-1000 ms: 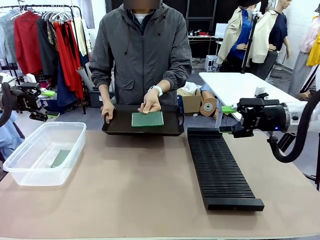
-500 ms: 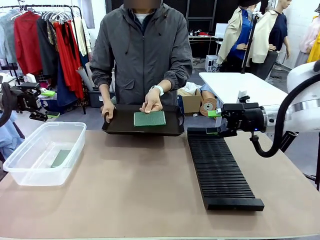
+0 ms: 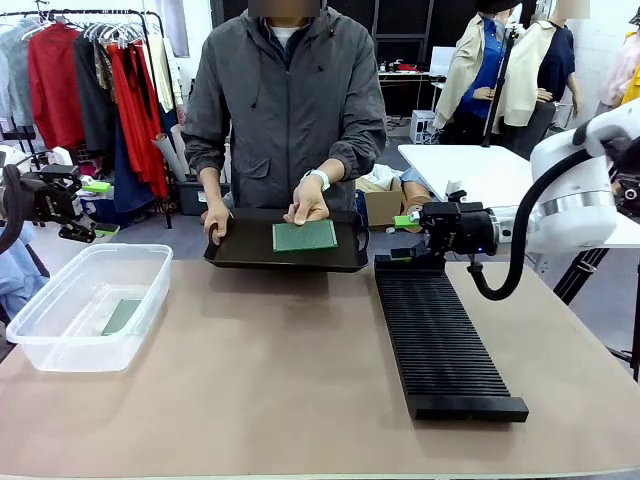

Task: Sort PCBs into racks and boxes based on the side picked up.
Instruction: Pick up the Blank PCB handed by the Human.

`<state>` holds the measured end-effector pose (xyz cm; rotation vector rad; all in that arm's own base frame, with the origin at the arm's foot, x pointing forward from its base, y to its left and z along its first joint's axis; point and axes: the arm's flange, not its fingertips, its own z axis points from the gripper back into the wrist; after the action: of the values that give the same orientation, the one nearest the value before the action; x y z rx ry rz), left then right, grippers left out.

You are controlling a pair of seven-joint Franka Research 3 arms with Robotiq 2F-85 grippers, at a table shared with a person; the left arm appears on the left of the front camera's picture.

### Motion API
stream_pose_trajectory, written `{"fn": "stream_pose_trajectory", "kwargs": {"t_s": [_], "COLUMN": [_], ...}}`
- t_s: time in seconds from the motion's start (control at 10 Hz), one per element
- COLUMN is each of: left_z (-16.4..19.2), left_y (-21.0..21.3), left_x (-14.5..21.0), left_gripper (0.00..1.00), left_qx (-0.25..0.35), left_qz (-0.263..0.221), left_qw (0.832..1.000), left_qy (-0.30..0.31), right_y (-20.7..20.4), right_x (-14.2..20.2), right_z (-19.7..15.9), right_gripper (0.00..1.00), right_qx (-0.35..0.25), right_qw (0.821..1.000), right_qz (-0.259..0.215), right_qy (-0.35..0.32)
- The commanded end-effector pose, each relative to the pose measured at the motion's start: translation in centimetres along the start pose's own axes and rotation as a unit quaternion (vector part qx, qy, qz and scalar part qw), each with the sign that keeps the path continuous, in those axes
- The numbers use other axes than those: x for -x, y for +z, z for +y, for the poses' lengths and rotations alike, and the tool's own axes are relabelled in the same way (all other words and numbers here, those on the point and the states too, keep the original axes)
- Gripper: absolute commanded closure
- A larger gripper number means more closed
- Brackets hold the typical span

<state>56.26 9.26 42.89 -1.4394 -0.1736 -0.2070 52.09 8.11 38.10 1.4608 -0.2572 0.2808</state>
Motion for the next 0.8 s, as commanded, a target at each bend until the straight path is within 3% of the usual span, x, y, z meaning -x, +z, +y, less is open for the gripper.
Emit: {"fn": "stream_pose_trajectory", "kwargs": {"t_s": [0.0, 0.7], "left_z": [-0.1, -0.1], "left_y": [0.1, 0.1], "left_x": [0.1, 0.1], "left_gripper": [0.0, 0.0], "left_qx": [0.004, 0.004], "left_qz": [0.003, 0.003], "left_qw": [1.0, 1.0], "left_qy": [0.0, 0.0], "right_y": [-0.9, -5.8], "right_x": [-2.1, -6.1], "right_z": [-0.6, -2.2], "right_gripper": [0.0, 0.0], "right_qx": [-0.005, -0.015], "right_qw": [1.0, 0.996], "right_qz": [0.021, 0.054], "right_qy": [-0.019, -0.068]}}
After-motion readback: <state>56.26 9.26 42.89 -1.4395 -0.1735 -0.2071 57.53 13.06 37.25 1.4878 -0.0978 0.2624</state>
